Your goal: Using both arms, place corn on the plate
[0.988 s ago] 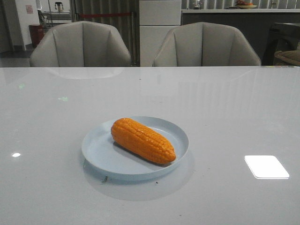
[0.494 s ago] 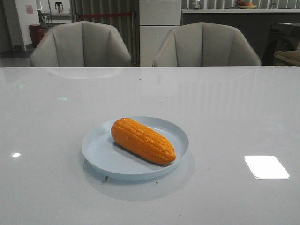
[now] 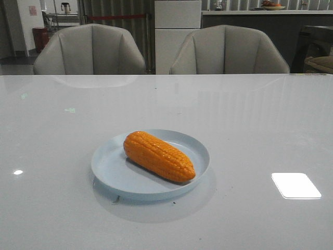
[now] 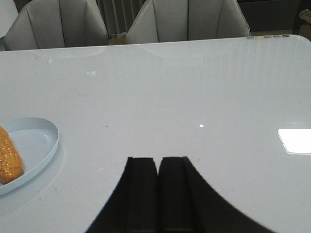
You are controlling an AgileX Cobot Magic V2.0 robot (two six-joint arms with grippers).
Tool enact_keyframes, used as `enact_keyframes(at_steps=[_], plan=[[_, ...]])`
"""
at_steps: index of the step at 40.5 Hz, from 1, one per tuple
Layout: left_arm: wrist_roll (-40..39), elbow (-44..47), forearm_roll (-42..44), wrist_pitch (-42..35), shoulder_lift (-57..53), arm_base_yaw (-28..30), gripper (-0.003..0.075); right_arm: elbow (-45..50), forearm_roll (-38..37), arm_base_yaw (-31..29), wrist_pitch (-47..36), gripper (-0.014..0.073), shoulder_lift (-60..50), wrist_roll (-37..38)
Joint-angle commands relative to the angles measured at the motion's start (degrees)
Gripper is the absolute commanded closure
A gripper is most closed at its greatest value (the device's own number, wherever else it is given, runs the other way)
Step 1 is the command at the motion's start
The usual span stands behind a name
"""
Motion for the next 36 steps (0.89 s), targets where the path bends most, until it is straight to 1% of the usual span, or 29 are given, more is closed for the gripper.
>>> enact_keyframes(at_steps=[1, 8, 9, 11, 36], plan=[[-0.70, 1.06, 0.30, -5.29, -0.86, -1.73, 0.0624, -1.21, -0.51, -0.43, -4.76, 0.0536, -1.00, -0.04], [-0.70, 8.45, 0.39, -6.38, -0.98, -2.13, 0.0624, -1.21, -0.51, -0.43, -4.76, 0.0536, -1.00, -0.04], [-0.70, 8.32, 0.39, -3.53, -0.98, -2.13, 0.0624, -1.21, -0.51, -0.43, -4.76, 0.0536, -1.00, -0.04], [-0.70, 8.22, 0.56, -2.33, -0.98, -2.13, 0.0624, -1.21, -0.51, -0.43, -4.76, 0.0536, -1.00, -0.04], [-0.70, 8.22, 0.53, -2.33, -0.98, -2.13, 0.0624, -1.21, -0.51, -0.43, -4.76, 0.0536, -1.00, -0.04]])
